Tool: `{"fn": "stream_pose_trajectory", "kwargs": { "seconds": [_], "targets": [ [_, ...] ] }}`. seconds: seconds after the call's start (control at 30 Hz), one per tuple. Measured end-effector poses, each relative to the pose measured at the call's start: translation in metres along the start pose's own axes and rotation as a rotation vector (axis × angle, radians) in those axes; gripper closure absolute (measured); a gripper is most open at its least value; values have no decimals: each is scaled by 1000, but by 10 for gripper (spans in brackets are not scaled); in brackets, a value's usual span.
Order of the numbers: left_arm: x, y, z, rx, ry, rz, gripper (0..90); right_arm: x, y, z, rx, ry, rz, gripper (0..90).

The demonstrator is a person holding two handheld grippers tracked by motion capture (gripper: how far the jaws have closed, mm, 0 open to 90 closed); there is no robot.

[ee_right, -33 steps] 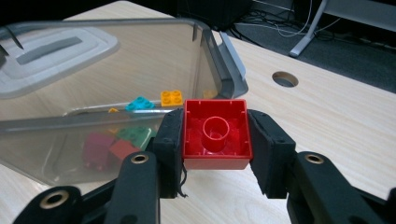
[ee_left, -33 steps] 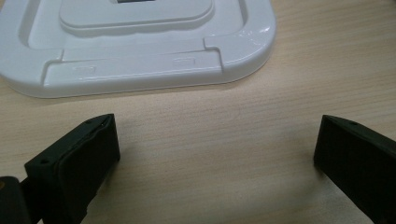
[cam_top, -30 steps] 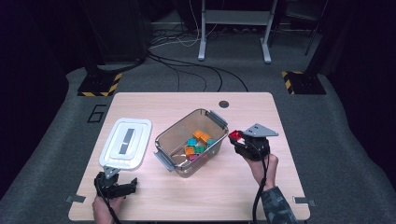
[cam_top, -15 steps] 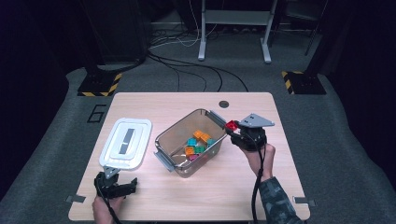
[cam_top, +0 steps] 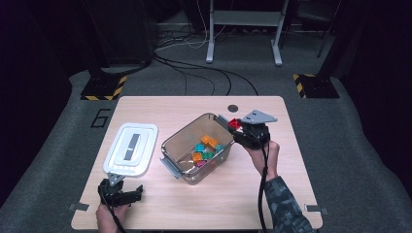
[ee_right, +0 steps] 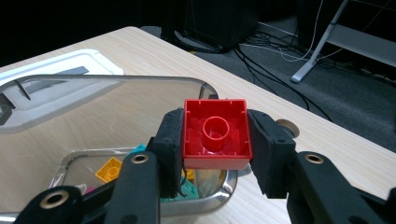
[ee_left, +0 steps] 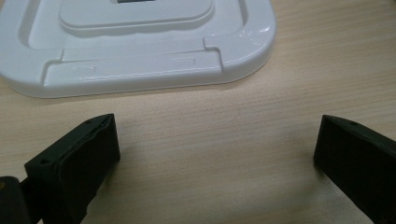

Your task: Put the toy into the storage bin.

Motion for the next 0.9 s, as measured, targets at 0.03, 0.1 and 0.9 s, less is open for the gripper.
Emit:
{"fn": "stream_pose_trajectory", "kwargs": {
  "seconds": [0.03,0.1,0.9],
  "targets": [
    [0,0,0,0,1,0,0,1,2,0,3,0,0,582],
    [0,0,0,0,1,0,0,2,5,1,6,3,2,582],
    [0,0,0,0,1,1,0,7,43,14,72,5,33,582]
  ]
}}
Point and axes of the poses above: each handheld gripper's, and its own axes: y roughly forward along the jaws, x roughly out of its top, z roughly to its left, the point moved 1 cm from there along y, roughly forward along the jaws, and after that the axes turned 14 degrees about -y, right-handed, at the moved point
